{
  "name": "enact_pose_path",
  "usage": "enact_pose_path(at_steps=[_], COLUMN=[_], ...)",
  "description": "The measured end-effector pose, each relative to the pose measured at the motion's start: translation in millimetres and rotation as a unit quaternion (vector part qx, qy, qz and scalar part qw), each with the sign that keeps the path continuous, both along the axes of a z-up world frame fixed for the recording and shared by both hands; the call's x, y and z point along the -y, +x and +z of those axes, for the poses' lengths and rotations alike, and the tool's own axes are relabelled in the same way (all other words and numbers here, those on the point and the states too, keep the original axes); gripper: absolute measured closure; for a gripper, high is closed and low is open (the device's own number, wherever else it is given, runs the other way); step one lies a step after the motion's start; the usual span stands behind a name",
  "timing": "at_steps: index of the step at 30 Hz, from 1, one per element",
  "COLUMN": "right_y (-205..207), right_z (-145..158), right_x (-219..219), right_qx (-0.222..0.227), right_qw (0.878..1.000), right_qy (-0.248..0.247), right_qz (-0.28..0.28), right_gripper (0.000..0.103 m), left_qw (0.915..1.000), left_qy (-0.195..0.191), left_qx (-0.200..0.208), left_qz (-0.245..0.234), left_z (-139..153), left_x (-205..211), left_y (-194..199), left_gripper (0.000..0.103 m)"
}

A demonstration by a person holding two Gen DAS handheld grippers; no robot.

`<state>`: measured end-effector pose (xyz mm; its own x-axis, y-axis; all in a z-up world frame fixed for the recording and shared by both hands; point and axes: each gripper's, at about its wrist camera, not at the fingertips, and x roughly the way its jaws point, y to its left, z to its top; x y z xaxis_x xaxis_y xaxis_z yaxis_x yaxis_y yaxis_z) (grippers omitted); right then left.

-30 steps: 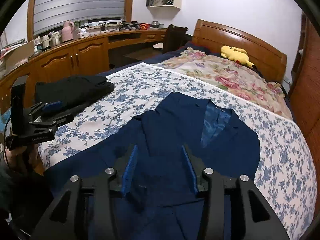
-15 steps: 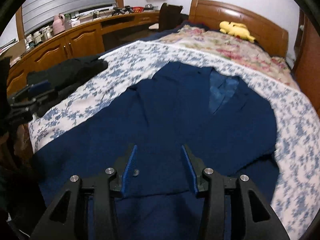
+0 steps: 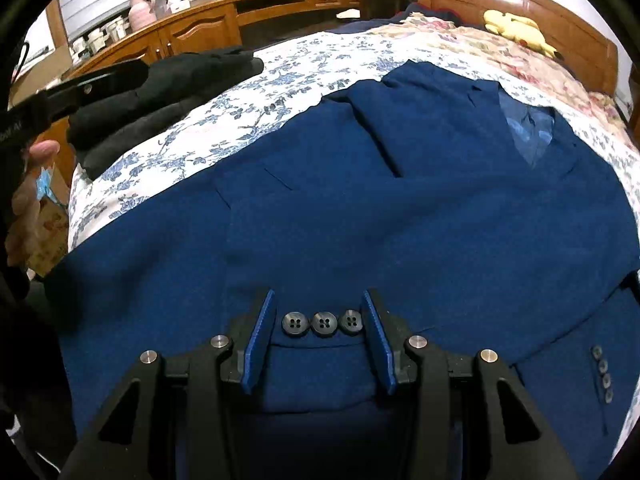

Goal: Fold large clothes

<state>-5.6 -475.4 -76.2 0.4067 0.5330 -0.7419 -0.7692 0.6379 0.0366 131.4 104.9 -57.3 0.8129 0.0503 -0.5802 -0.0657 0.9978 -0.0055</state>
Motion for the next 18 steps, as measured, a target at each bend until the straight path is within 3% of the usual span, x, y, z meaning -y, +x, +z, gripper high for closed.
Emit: enact_pose_path(at_steps=[7,12,18], right_y=[-19,-45,-62], right_z=[2,8,3], right_x=[24,66,126], right_qx=[0.007,0.033,0.064], right_qw=[1.0,0.999,0.995], right_qy=[0.011,0.015,-0.015], right_qz=[-0.012,-0.028,-0.081], right_gripper=[0.056,0.056,0.056], left_qw=[0.9999,0.9997,0.9982], left_qy=[0.0,-0.005,-0.032], left_qx=[-0.009,-0.014,-0.031], left_qz=[-0.005,-0.018,-0.04], left_z=[-4,-5,-7], left_x=[1,5,9], left_y=[-2,-10,-24], left_gripper=[0.023,0.023,0.023])
